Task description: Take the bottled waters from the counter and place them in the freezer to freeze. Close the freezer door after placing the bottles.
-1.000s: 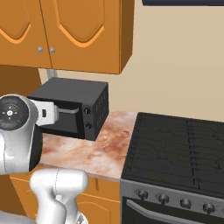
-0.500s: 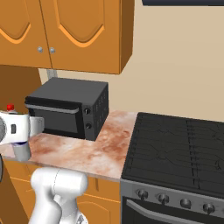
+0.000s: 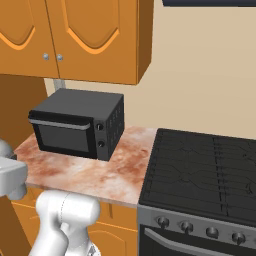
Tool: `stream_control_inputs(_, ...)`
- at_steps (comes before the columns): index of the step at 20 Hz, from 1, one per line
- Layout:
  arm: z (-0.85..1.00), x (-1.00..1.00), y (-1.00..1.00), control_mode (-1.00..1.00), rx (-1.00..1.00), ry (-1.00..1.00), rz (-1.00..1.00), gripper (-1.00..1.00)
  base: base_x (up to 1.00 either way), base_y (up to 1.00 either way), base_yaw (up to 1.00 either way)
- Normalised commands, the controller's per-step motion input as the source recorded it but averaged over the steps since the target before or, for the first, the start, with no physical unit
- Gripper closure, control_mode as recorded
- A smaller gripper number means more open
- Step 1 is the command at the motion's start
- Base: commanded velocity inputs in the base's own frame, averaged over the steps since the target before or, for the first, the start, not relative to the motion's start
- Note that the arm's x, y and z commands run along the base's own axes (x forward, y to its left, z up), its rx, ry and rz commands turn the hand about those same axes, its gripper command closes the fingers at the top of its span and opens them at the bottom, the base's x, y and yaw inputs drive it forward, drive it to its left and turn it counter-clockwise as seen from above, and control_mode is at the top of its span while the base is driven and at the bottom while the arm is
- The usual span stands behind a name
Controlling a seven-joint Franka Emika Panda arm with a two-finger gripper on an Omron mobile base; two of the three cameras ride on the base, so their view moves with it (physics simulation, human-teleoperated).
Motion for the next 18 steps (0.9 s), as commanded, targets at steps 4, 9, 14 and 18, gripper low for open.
stream_control_inputs(4,0.0,-0.12,-0.08,-1.0,0.0,-0.15,0.0,1.0,0.0,0.0,0.0)
stream_control_inputs(9,0.0,0.0,0.0,-1.0,0.0,-0.04,0.04,1.0,0.0,0.0,0.0)
stream_control_inputs(14,0.0,0.0,0.0,-1.0,0.0,0.0,0.01,1.0,0.0,0.0,0.0)
stream_control_inputs(18,0.0,0.0,0.0,-1.0,0.0,0.0,0.0,1.0,0.0,0.0,0.0)
